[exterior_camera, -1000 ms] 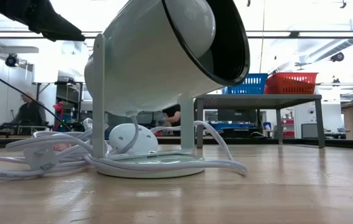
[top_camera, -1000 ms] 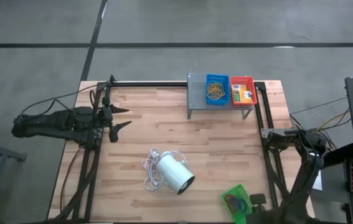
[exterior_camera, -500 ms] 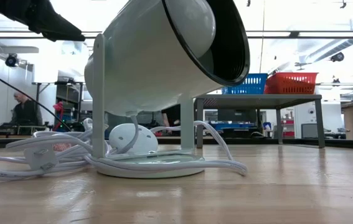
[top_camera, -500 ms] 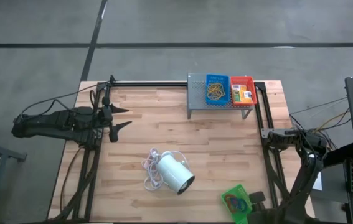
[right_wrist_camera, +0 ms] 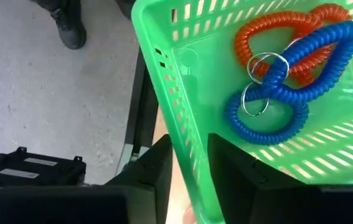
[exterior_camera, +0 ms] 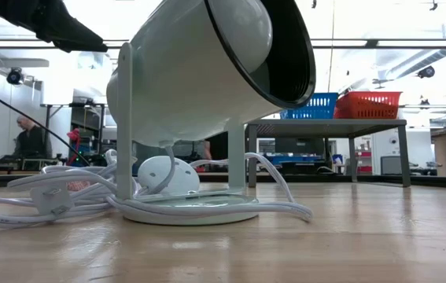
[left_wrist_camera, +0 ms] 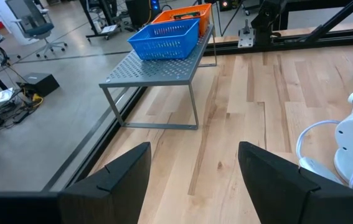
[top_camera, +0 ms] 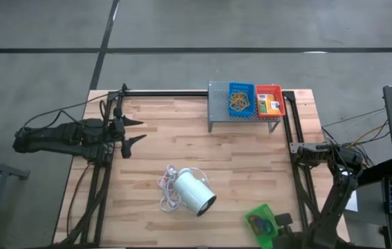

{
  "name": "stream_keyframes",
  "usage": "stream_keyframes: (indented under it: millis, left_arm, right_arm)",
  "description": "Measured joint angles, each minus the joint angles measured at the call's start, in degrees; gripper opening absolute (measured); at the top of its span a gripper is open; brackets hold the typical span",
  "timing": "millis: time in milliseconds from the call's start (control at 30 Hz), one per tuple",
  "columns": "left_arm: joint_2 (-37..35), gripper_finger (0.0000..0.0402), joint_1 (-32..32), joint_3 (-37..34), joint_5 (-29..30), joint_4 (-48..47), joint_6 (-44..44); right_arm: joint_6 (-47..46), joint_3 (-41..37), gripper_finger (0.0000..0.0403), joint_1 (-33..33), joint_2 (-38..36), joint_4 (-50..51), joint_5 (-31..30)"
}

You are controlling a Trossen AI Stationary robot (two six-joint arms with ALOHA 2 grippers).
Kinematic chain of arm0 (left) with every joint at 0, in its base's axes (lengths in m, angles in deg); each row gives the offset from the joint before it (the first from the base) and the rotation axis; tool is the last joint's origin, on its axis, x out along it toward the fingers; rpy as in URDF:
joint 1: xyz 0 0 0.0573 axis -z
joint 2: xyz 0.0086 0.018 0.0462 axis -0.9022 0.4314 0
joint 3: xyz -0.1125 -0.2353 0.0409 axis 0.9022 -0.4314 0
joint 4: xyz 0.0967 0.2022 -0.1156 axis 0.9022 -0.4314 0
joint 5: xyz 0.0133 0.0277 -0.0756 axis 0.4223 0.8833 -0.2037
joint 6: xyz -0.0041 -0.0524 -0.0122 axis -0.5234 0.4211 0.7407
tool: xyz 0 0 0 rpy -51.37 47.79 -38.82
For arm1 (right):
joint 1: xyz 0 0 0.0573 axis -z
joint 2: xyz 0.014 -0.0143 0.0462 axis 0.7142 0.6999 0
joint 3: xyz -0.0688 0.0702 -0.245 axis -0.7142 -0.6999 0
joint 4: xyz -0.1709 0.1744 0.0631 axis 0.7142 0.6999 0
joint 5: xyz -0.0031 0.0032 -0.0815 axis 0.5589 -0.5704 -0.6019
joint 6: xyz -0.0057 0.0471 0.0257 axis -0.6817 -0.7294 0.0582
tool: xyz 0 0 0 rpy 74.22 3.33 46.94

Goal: Pick & Place Office Desk Supplies
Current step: Put the green bin with the sorted spring keychains on the shelf

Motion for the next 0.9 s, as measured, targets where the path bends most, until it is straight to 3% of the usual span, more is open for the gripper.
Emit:
stream_keyframes:
  millis: [367, 600, 767, 900]
  left_arm:
    - [0.01, 0.0244, -0.01, 0.00, 0.00, 0.00, 0.00]
    - [0.01, 0.0244, 0.01, 0.00, 0.00, 0.02, 0.00]
    - [-0.01, 0.0244, -0.01, 0.00, 0.00, 0.02, 0.00]
    - [0.01, 0.0244, 0.00, 0.00, 0.00, 0.00, 0.01]
  right_arm:
    - [-0.93, -0.04, 0.0016, 1.24, -0.02, -0.01, 0.14]
    - [-2.42, -0.04, 0.0015, 2.77, -0.02, 0.21, -0.13]
    - [-8.92, -0.04, 0.0015, 3.83, -0.91, 2.81, -1.00]
    - [-7.12, -0.01, 0.0014, 3.84, -3.03, 5.54, -2.57]
